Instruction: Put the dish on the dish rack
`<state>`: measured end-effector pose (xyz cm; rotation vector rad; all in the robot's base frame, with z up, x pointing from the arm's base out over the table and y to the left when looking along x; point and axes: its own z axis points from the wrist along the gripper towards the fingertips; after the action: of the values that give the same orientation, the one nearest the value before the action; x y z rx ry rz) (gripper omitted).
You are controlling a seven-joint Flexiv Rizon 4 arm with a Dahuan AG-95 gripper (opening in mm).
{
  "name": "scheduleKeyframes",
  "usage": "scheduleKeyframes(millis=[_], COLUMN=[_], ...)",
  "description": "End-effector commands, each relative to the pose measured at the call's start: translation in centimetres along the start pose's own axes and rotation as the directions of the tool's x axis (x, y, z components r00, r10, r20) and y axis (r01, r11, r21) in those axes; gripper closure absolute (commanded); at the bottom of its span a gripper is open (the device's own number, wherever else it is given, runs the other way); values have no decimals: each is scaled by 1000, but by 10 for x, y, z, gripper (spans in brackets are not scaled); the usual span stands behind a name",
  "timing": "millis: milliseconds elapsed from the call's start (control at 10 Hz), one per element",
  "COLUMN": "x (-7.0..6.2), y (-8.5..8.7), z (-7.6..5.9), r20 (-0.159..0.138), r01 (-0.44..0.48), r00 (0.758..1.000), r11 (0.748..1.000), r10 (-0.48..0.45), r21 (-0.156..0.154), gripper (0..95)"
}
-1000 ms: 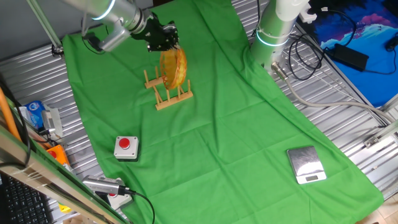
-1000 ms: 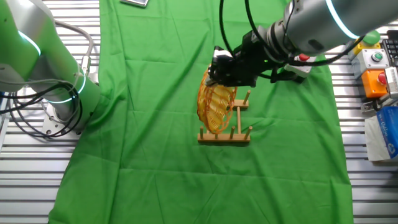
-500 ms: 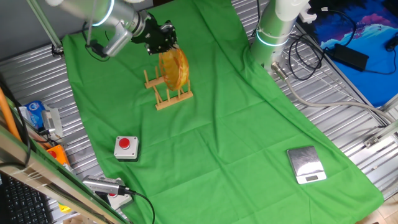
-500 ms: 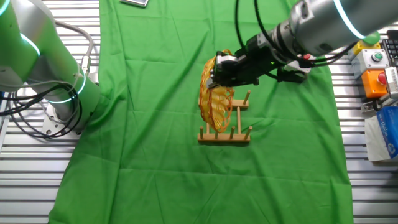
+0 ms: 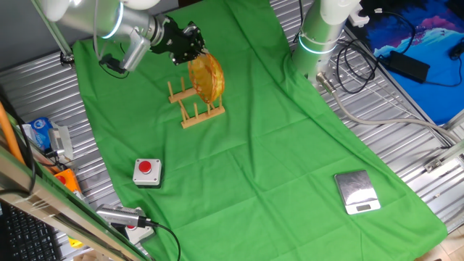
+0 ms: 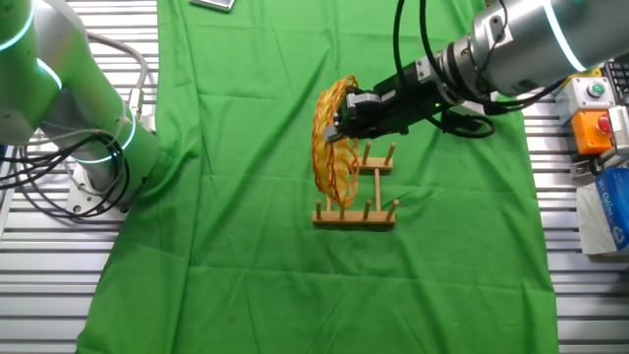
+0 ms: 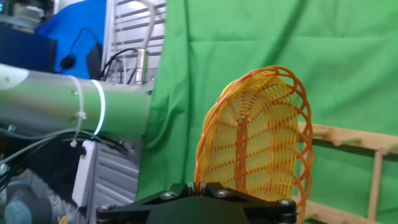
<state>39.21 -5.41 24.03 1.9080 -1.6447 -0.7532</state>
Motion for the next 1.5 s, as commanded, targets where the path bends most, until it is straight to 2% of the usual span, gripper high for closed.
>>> scheduleKeyframes(millis=[100,600,900,1000,1100,1300,1500], x=[2,8,11,12,14,19,22], y=[-4,-13,-18,-19,-17,-11,-13], z=[-4,0,2,0,-2,-5,-5], r20=[-7,2,0,-15,-33,-37,-39], r01=[-26,-18,-3,-12,-25,-39,-49], r00=[1000,1000,1000,1000,999,999,998], r11=[1000,999,996,994,993,992,992], r10=[26,18,3,10,22,35,45], r21=[-3,-37,-84,-108,-112,-116,-116], gripper=[950,950,950,950,950,950,950])
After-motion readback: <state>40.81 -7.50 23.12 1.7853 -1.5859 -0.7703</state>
